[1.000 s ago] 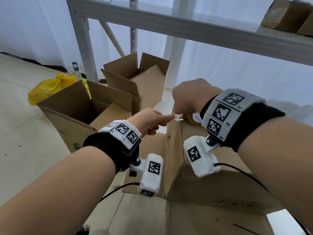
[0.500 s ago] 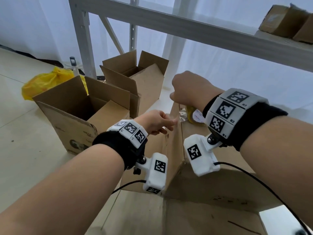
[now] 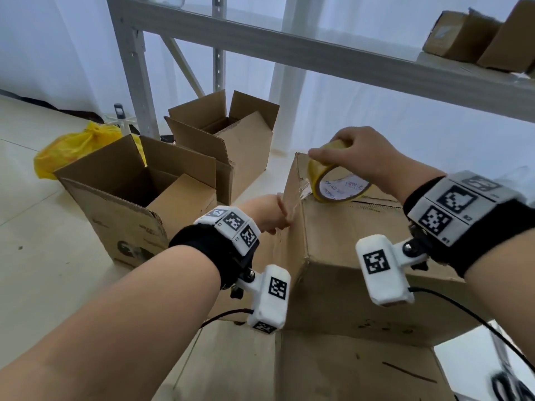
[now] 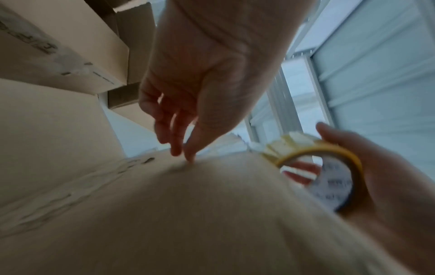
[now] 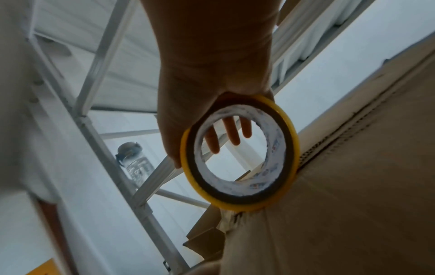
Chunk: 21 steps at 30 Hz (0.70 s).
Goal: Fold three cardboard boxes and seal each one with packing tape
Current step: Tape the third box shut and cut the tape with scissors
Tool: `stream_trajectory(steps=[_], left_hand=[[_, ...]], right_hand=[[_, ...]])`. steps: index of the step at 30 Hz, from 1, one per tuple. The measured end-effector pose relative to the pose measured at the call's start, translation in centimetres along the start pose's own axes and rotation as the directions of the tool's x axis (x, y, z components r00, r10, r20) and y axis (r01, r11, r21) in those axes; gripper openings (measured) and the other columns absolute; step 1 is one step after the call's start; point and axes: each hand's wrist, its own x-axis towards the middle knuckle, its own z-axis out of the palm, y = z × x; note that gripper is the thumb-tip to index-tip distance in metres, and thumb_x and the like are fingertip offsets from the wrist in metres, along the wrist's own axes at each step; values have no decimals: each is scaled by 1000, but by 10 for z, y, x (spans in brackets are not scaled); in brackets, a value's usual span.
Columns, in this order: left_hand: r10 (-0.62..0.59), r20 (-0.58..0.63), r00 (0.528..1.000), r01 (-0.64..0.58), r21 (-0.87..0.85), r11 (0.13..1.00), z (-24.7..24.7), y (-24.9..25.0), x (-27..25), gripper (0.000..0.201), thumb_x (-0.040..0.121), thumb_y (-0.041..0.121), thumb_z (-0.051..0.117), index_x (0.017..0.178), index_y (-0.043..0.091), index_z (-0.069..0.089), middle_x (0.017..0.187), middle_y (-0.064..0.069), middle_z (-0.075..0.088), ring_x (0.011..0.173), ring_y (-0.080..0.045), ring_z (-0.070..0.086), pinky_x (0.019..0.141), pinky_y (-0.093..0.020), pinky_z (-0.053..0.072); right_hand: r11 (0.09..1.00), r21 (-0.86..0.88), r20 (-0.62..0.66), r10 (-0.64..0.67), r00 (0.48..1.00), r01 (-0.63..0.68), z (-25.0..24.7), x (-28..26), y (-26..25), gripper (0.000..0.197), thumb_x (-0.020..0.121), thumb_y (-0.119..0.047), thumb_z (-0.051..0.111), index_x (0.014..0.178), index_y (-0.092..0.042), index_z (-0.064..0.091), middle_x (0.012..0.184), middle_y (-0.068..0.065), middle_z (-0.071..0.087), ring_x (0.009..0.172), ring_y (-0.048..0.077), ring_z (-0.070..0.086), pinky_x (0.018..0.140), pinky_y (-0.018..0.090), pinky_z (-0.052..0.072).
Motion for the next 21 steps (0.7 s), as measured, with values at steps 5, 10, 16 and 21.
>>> stream_trajectory(steps=[5,10,16,21], left_hand=[[36,-198,980,-47,-51,998,0,4,0,16,93,15,57,105,4,59,93,-10,63,84,-21,62,79,-30,54],[102,-247,964,-164,-245,956,-19,31,-15,16,95,10,54,104,1,63,93,-11,67,81,-16,67,65,-18,56],[-52,-133,990,-12,-441,897,-9,39,-24,40,103,32,37,120,-1,51,113,-20,63,98,-28,65,82,-36,56],[-45,-98,994,-2,-432,902,6,40,-20,64,98,57,28,135,6,42,120,-17,57,107,-30,59,96,-45,49]], right_hand=[[999,25,5,46,999,-46,8,0,1,49,77,-58,68,95,-13,63,83,-1,57,76,12,51,68,28,40],[999,22,-5,26,1000,-26,8,-2,3,52,79,-55,66,100,-8,63,94,9,61,84,20,57,74,38,46],[997,74,-42,14,999,-11,9,-5,5,48,80,-51,66,95,-5,64,89,12,61,86,25,58,70,33,41],[997,76,-74,9,997,-4,11,-8,6,44,81,-51,65,93,-8,62,87,6,59,84,20,55,70,31,40]])
